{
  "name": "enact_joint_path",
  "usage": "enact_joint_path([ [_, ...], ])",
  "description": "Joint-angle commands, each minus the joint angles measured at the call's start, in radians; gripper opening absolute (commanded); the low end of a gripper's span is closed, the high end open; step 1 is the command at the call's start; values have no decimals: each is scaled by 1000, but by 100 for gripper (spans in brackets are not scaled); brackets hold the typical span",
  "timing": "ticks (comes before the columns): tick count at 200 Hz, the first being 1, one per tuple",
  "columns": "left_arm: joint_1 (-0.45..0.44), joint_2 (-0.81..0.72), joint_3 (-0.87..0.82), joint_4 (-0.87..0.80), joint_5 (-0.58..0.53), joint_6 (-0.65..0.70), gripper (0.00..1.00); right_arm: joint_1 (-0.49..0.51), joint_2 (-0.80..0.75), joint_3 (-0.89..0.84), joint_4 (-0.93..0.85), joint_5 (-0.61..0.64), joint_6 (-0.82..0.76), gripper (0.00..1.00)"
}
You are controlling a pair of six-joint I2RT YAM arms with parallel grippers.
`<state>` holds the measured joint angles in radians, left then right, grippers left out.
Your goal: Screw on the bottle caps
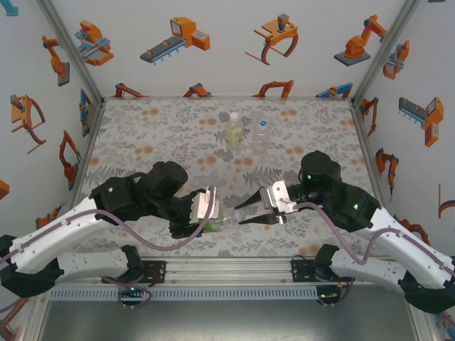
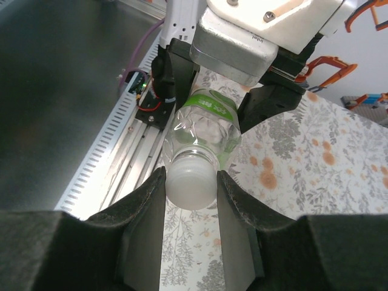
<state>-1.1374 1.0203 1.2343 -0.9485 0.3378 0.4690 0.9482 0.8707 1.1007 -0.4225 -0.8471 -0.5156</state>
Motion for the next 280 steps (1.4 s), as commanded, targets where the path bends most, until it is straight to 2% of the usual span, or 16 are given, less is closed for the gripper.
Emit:
enact_joint_path([
  [1,-1,-2,55,124,77,-5,0,9,6,36,-44,65,-59,0],
  [29,-2,20,60,139,64,-56,0,17,2,31,-15,53,-70,0],
  [70,0,44,64,150,89,-98,0,20,0,22,-5,-37,-80,0],
  [114,-1,34,67,154,125,-71,0,20,1,17,-41,-54,-83,0],
  [138,-1,15,68,164,111,-54,0,21,-4,13,-19,-47,-42,0],
  [156,-1,0,61,182,98,-48,0,21,-20,-7,35,-21,55,0],
  [189,-2,-43,16,268,68,-57,0,23,-77,-136,279,73,387,0],
  [213,-2,-59,-13,341,38,-77,0,29,-115,-193,381,197,595,0],
  [246,-1,-38,0,353,-9,-84,0,29,-122,-188,323,417,838,0],
  [260,-1,-29,3,367,-22,-87,0,28,-115,-171,260,558,995,0],
  [280,-1,-27,-3,410,-74,-101,0,29,-92,-140,155,695,1218,0],
])
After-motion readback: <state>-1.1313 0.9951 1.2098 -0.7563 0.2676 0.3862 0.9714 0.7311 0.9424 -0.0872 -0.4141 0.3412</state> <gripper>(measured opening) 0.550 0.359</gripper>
